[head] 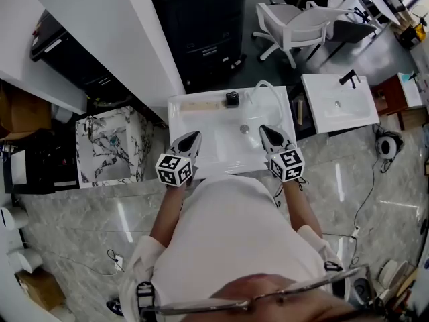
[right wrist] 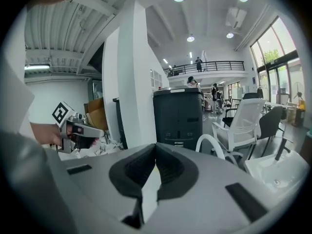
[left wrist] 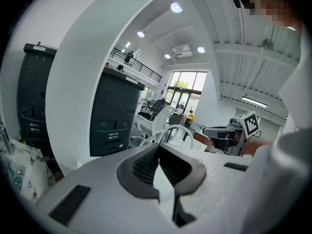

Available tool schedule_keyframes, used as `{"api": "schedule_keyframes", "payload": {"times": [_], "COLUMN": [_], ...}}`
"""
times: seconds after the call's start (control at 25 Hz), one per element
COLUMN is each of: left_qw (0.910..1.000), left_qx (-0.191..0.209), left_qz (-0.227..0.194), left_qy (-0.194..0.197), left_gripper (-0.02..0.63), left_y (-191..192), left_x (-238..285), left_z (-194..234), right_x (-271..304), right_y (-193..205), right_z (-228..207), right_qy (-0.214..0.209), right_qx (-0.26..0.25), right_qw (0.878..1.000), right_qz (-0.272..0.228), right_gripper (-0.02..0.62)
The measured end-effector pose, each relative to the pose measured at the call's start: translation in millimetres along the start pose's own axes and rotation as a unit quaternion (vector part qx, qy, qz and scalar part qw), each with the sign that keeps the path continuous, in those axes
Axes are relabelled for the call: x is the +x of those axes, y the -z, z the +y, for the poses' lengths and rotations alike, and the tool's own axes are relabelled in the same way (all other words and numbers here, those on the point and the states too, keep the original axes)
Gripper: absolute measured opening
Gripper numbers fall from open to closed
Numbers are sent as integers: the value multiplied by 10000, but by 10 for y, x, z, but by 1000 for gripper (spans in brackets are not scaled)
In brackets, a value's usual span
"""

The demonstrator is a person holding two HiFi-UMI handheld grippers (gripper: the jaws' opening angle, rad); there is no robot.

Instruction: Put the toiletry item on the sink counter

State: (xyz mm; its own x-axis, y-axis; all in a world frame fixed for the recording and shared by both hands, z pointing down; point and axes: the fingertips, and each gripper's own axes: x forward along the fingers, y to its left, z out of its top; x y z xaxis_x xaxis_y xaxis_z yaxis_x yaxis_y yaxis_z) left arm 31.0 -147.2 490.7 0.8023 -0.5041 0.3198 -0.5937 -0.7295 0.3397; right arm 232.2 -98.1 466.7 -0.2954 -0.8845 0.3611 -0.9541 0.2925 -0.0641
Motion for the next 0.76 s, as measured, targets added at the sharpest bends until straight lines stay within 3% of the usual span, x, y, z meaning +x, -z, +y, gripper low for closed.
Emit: {"api": "schedule_keyframes", "payload": {"times": [0.76], "left_qw": [9999], "left_qx": [-47], "left_qz": [-66], "left_qy": [-120], "left_gripper": [5], "left_y": [-33], "left_x": [18], "left_z": [119], "right_x": [189], "right_y": [9], "right_z": [73], "right_qy": [-173], "right_qx": [46], "right_qw": [9998], "right_qz": [56], "right_gripper": [6]}}
